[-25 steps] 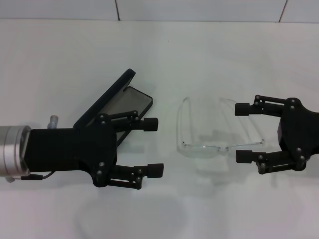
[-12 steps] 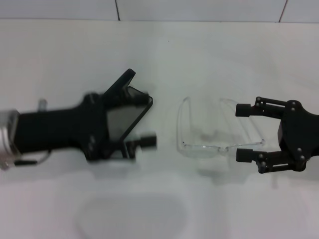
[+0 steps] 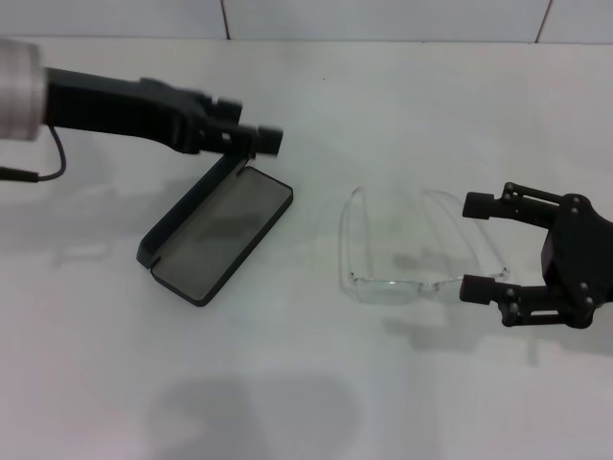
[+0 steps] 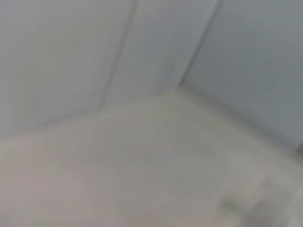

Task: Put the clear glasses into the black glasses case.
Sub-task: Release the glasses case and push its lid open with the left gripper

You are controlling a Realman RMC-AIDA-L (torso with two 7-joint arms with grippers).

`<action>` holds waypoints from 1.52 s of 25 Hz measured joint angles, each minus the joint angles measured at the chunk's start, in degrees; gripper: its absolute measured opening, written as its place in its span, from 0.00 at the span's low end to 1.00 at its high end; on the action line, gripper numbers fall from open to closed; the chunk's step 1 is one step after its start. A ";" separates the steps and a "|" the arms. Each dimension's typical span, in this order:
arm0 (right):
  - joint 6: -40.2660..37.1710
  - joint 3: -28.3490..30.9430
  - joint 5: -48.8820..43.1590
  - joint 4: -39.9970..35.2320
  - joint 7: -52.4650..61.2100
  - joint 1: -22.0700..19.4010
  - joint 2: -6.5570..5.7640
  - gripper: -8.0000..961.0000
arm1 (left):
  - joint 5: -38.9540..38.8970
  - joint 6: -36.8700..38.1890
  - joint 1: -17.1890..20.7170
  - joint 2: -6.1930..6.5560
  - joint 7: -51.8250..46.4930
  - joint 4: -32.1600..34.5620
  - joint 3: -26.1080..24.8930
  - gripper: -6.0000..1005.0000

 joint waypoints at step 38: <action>0.00 0.04 2.77 4.26 -1.42 2.08 0.09 0.91 | 41.66 -9.70 -13.77 -1.12 -30.46 -5.35 27.32 0.83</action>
